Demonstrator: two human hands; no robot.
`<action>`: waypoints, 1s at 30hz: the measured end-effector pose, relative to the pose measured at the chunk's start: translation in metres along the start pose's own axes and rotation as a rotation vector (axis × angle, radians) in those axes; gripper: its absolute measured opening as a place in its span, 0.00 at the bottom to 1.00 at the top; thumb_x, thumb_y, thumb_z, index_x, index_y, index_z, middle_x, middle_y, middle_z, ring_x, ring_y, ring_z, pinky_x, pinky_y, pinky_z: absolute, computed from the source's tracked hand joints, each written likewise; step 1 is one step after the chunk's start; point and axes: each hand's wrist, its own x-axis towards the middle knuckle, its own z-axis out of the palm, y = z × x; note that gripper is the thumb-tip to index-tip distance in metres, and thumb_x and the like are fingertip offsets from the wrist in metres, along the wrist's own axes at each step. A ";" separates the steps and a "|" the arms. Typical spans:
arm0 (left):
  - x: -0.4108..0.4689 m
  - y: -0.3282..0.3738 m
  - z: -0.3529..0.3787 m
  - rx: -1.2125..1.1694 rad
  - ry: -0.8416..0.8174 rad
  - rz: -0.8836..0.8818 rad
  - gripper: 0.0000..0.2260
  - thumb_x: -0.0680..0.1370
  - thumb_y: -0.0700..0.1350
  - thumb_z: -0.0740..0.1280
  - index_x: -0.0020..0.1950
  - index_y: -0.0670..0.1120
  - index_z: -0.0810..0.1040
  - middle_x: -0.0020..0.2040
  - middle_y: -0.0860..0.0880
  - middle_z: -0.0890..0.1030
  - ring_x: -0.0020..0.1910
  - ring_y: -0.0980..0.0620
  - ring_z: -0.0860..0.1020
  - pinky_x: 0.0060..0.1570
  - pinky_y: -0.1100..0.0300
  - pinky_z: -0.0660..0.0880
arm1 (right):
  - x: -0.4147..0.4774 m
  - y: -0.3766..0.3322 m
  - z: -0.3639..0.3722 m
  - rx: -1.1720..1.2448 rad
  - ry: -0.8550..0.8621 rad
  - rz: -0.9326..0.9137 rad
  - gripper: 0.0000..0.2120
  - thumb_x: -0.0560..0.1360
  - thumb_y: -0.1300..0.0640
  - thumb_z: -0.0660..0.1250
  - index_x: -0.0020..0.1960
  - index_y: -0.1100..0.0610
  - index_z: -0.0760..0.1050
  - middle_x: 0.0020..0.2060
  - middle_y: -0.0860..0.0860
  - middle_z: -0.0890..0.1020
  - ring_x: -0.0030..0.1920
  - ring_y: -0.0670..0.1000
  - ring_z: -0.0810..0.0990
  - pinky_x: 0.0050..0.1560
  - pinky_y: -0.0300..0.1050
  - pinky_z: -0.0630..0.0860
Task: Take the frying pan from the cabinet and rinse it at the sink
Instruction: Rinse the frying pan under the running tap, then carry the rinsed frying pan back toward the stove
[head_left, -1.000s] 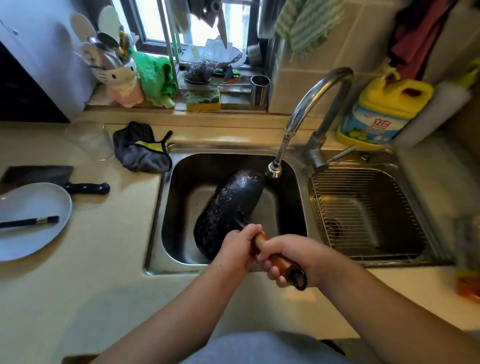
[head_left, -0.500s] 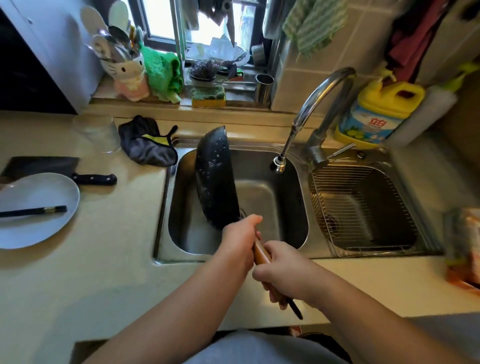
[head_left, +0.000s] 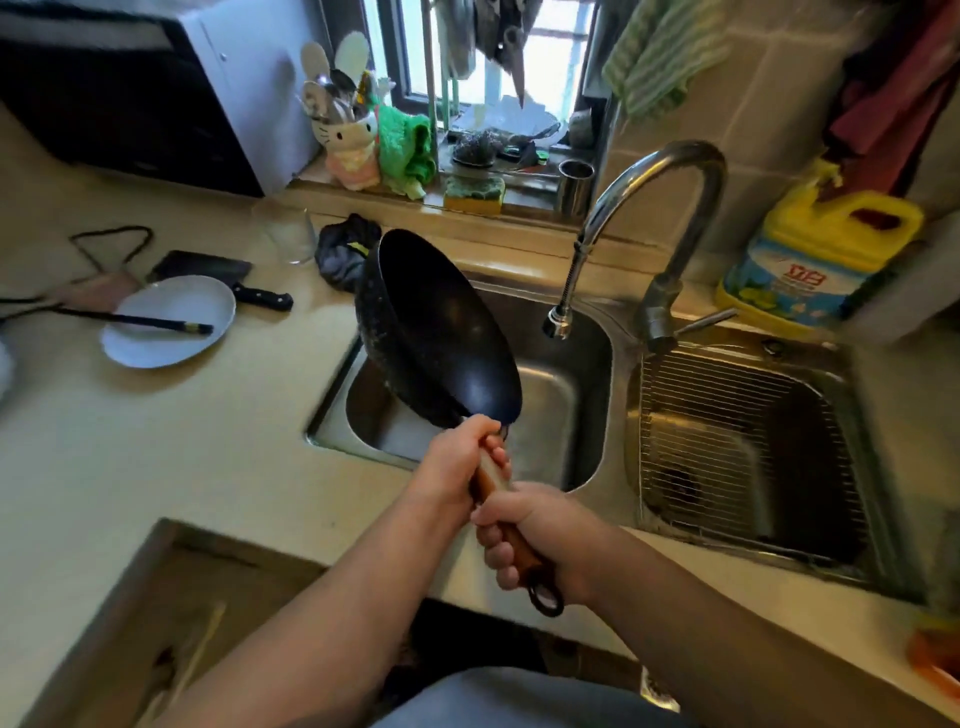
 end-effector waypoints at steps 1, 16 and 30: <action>-0.007 -0.009 0.002 -0.015 0.010 0.024 0.14 0.78 0.37 0.60 0.32 0.45 0.67 0.23 0.51 0.68 0.19 0.57 0.69 0.20 0.66 0.69 | -0.007 0.005 -0.006 -0.051 -0.016 -0.014 0.06 0.75 0.68 0.60 0.44 0.58 0.67 0.27 0.52 0.71 0.22 0.46 0.69 0.19 0.36 0.68; -0.134 -0.103 -0.057 -0.229 0.471 0.406 0.18 0.77 0.42 0.68 0.26 0.47 0.73 0.23 0.51 0.70 0.20 0.56 0.69 0.21 0.63 0.70 | -0.074 0.089 0.011 -0.751 -0.366 -0.093 0.04 0.74 0.67 0.63 0.43 0.60 0.73 0.30 0.55 0.75 0.24 0.48 0.75 0.24 0.44 0.75; -0.333 -0.228 -0.203 -0.420 0.615 0.561 0.15 0.76 0.45 0.69 0.29 0.50 0.76 0.26 0.51 0.73 0.25 0.56 0.73 0.29 0.61 0.74 | -0.134 0.268 0.135 -0.989 -0.734 0.145 0.04 0.71 0.67 0.62 0.44 0.61 0.73 0.26 0.53 0.77 0.23 0.50 0.76 0.23 0.43 0.76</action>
